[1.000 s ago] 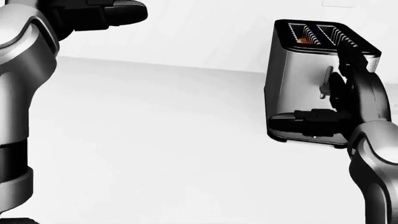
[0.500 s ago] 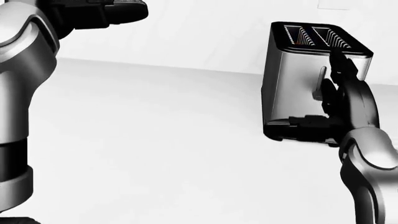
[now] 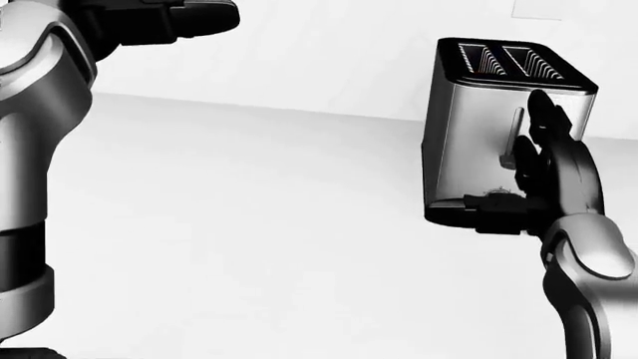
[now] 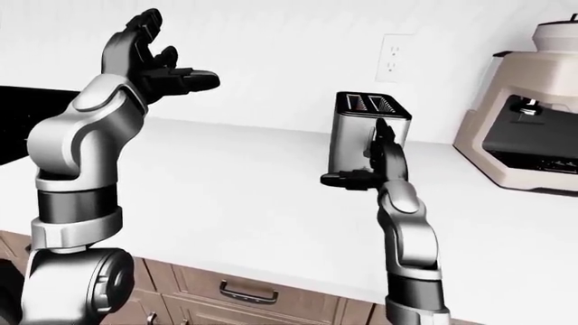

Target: Push down the lever of the toaster to turn it on.

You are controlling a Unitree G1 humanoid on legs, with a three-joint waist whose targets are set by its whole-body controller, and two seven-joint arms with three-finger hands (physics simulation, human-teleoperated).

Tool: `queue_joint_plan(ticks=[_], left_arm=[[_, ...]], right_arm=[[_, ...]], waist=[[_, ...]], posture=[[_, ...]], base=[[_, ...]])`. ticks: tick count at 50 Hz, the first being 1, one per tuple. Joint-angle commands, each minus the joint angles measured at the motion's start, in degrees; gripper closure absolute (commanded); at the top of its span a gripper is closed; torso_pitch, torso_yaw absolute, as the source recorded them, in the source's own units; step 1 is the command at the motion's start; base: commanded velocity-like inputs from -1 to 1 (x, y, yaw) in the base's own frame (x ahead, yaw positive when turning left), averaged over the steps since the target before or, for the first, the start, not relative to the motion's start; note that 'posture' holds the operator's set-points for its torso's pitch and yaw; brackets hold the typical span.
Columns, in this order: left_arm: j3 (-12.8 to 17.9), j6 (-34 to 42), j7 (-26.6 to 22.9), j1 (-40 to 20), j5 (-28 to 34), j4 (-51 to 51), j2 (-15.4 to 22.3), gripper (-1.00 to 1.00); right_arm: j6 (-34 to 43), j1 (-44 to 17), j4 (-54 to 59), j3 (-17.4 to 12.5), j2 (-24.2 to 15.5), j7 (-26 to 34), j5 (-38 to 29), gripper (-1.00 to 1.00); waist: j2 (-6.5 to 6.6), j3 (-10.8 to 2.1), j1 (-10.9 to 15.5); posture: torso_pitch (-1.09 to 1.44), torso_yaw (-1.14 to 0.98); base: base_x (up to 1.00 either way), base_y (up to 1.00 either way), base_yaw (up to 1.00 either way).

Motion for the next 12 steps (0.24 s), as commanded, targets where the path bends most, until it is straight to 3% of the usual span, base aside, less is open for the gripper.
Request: queue_joint_plan(ticks=[1,12], left_arm=[[0.3,-1.5,0.0,-2.2,0.0,-1.3,0.4,-1.00],[0.2,-1.1,0.0,-3.1,-0.1,-1.1,0.5,-1.00]], right_arm=[[4.2,0.4,2.6,-0.4,-0.3,-0.6,-0.3,-1.00],[4.2,0.3,3.2,-0.4,-0.6,-0.6,-0.1,-1.00]], waist=[[0.52,0.38,-0.1],[0.45,0.39,0.0]], posture=[[-0.41,0.00],[-0.41,0.00]], base=[[0.00,0.00,0.00],[0.00,0.00,0.00]])
